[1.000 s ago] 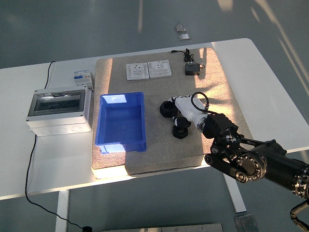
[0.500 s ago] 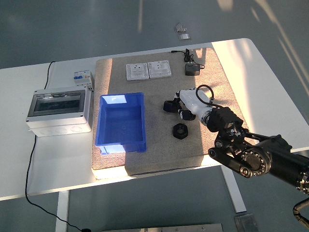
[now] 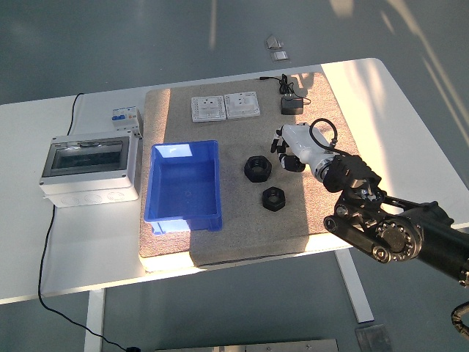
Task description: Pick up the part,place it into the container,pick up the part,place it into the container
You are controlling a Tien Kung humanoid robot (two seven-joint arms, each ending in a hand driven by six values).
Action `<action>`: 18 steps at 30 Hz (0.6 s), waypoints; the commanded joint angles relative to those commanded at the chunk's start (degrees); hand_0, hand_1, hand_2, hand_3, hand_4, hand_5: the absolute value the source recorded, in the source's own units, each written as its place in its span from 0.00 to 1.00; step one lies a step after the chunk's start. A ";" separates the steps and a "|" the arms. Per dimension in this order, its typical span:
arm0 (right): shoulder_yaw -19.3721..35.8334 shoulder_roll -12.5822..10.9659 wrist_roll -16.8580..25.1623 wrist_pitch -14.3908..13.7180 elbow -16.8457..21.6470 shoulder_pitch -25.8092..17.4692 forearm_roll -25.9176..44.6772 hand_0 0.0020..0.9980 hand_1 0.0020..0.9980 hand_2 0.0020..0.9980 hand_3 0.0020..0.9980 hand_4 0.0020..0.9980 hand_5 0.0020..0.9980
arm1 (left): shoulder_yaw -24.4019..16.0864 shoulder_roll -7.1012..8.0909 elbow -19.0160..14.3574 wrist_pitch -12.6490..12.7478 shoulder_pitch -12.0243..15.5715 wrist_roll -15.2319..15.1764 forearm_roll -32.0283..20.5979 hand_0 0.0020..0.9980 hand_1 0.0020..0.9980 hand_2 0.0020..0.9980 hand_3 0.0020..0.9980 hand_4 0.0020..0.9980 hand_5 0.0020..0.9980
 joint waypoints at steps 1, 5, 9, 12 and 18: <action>0.10 0.03 0.30 -0.51 0.12 0.09 0.46 0.92 0.62 0.43 0.44 0.34 0.00 | -0.01 0.00 0.00 0.00 0.00 0.00 0.03 0.66 0.63 0.56 0.54 0.52 0.48; -0.62 0.86 1.64 -2.44 -0.10 1.02 3.18 0.93 0.68 0.66 0.64 0.53 0.04 | -0.08 -0.01 0.00 0.01 -0.05 -0.02 0.16 0.66 0.63 0.56 0.54 0.52 0.48; -2.36 1.99 1.89 -2.51 -0.65 1.70 4.44 0.95 0.76 0.86 0.91 0.74 0.17 | -0.09 -0.06 0.00 0.01 -0.11 -0.03 0.21 0.66 0.63 0.56 0.54 0.52 0.48; -3.78 2.69 1.95 -2.27 -0.98 1.87 5.12 0.95 0.76 0.86 0.91 0.74 0.17 | -0.05 -0.07 0.00 0.01 -0.11 -0.02 0.16 0.66 0.63 0.56 0.54 0.52 0.48; -5.99 3.76 2.04 -1.99 -1.77 1.67 6.04 0.98 0.87 0.94 0.97 0.83 0.24 | -0.08 -0.15 0.00 -0.01 0.14 0.01 0.23 0.66 0.63 0.56 0.54 0.52 0.48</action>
